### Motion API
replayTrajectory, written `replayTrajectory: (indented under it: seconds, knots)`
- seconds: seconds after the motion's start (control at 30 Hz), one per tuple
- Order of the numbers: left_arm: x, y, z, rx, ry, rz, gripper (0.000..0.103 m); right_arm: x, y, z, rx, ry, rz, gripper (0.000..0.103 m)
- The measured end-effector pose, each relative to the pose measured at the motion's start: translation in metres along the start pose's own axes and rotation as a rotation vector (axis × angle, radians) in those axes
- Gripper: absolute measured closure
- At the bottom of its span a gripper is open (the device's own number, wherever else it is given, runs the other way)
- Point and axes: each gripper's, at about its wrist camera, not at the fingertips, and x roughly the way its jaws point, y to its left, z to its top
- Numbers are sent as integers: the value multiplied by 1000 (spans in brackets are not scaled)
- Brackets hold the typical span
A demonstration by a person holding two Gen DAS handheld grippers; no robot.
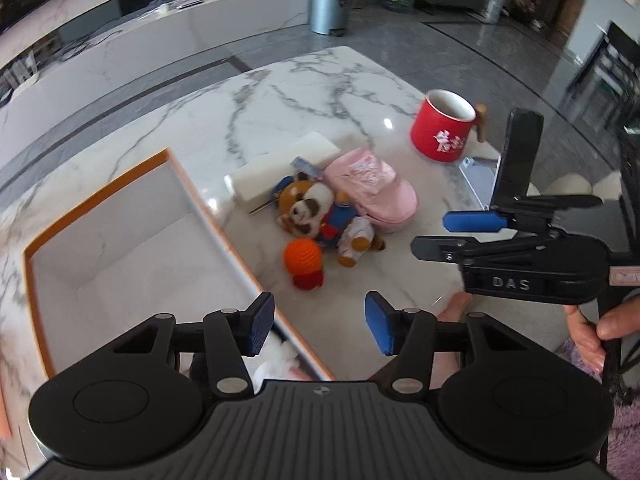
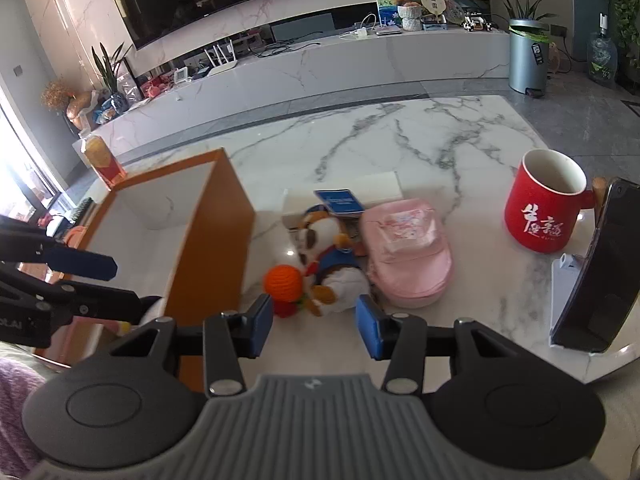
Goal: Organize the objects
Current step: 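Grasp the orange crochet ball with the left tool while the right tool grasps the bear plush, then lift the crochet ball and bear plush and carry both over the orange box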
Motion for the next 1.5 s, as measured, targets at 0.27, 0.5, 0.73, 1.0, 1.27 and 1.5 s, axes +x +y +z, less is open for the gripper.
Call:
replayTrajectory:
  seconds: [0.27,0.5,0.73,1.0,1.27,1.5]
  knots:
    - [69,-25,23,226,64,96,43,49,-26,8,19,20,71,54]
    - [126,-21,39,325,187,65,43,90,-22,33,-69,49,107,54]
    - [155,-7,43,278,278,51,49,126,-22,40,-89,83,145,54]
    - [167,-1,43,197,321,46,55,150,-31,33,-65,121,199,58]
    - [146,1,36,126,243,30,57,143,-33,32,-41,106,203,66]
    - [79,11,37,31,117,-39,57,97,-28,40,-4,25,213,66]
